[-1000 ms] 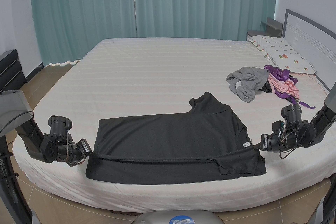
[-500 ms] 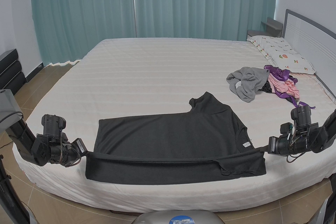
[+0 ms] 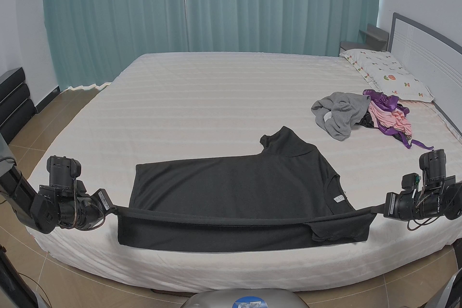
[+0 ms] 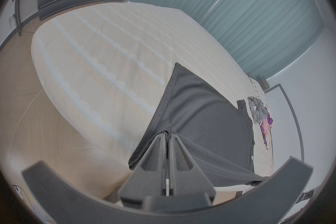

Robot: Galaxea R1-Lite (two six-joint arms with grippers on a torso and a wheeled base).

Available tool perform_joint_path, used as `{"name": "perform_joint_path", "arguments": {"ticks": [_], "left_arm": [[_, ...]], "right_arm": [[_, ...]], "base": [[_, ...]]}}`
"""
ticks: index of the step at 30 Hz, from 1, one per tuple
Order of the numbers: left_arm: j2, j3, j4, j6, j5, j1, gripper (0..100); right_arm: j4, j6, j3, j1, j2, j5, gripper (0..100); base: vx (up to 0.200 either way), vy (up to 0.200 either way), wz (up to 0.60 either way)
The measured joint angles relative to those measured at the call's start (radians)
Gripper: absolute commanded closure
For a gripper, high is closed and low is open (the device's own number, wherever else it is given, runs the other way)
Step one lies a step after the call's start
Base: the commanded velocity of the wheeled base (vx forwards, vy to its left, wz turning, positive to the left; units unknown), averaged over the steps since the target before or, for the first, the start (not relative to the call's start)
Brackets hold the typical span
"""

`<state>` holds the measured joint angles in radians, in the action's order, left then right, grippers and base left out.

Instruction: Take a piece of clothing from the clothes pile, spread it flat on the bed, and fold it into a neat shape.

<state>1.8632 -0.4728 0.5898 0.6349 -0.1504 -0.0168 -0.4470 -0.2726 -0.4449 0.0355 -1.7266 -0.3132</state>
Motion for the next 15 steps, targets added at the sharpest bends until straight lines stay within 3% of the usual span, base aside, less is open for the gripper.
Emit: {"name": "perform_joint_path", "arguments": {"ticks": [15], "left_arm": [[0.054,-0.045,0.004,0.001,0.0,0.0,100]], "right_arm": [[-0.009,-0.001,-0.086,-0.01,-0.089,0.001,100]], "base": [[0.0,0.0,0.0]]}}
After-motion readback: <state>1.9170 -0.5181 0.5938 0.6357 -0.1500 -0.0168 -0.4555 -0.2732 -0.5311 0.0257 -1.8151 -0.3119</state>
